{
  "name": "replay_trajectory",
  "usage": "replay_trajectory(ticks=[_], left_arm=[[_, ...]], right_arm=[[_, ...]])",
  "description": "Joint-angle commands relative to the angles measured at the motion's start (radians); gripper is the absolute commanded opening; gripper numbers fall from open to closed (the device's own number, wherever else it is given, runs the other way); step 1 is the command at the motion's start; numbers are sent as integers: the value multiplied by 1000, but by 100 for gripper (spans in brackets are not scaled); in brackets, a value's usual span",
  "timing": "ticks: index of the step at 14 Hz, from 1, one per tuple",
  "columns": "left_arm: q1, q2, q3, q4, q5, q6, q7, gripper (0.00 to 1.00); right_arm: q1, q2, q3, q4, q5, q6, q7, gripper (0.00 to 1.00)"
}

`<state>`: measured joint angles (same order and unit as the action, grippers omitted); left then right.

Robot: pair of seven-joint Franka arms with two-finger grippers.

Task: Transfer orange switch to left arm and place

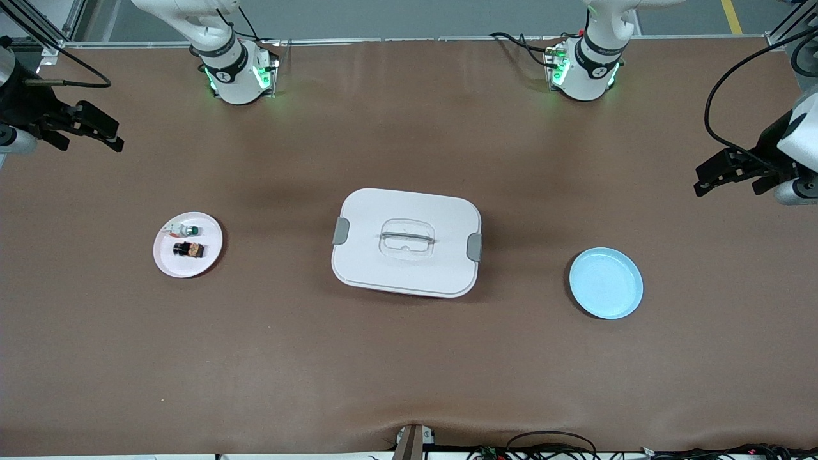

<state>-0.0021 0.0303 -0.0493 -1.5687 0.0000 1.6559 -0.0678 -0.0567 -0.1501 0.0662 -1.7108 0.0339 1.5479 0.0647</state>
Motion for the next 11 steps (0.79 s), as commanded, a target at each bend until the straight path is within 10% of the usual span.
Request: replay_trajectory(ticks=[1, 11], left_arm=[[-1, 0, -11, 22, 9, -24, -3, 100], [-1, 2, -11, 22, 8, -24, -3, 100]], right_arm=[[-6, -3, 3, 7, -3, -8, -13, 100], [-8, -3, 3, 7, 0, -8, 0, 100]])
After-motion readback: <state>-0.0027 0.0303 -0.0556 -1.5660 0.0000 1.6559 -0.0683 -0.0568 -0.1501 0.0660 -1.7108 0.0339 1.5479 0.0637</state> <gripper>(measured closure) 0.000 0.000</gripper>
